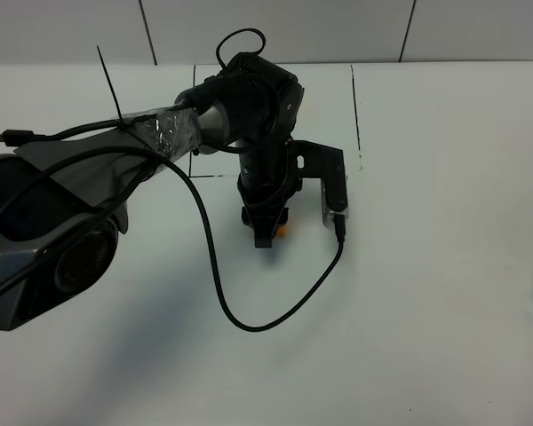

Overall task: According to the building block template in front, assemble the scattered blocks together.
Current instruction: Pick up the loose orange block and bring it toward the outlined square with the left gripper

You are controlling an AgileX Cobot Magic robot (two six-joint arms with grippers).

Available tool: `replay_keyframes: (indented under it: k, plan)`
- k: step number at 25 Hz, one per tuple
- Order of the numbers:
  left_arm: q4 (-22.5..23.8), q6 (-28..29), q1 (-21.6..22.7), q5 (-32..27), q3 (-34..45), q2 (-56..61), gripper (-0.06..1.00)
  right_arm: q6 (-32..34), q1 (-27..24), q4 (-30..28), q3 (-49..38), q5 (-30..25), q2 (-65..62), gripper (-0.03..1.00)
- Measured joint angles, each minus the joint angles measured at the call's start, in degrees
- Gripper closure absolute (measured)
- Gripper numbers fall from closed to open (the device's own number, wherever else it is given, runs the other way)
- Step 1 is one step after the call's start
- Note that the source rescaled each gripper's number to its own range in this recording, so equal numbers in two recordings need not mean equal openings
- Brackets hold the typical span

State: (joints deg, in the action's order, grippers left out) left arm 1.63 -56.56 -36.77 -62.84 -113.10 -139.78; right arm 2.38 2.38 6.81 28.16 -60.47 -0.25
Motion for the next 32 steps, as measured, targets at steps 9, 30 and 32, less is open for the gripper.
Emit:
replay_keyframes:
  k: [9,30,32]
  plan:
    - [-0.06,-0.12,0.0,0.65,0.0,0.0,0.9,0.0,0.0,0.0,0.0,0.0,0.0,0.24]
    - [-1.63,12.47,0.39,-0.59,0.0,12.24,-0.01,0.13,0.0,0.0,0.0,0.0,0.0,0.24]
    - [-1.63,16.03,1.46,-0.53,0.0,14.21,-0.01,0.13,0.0,0.0,0.0,0.0,0.0,0.24]
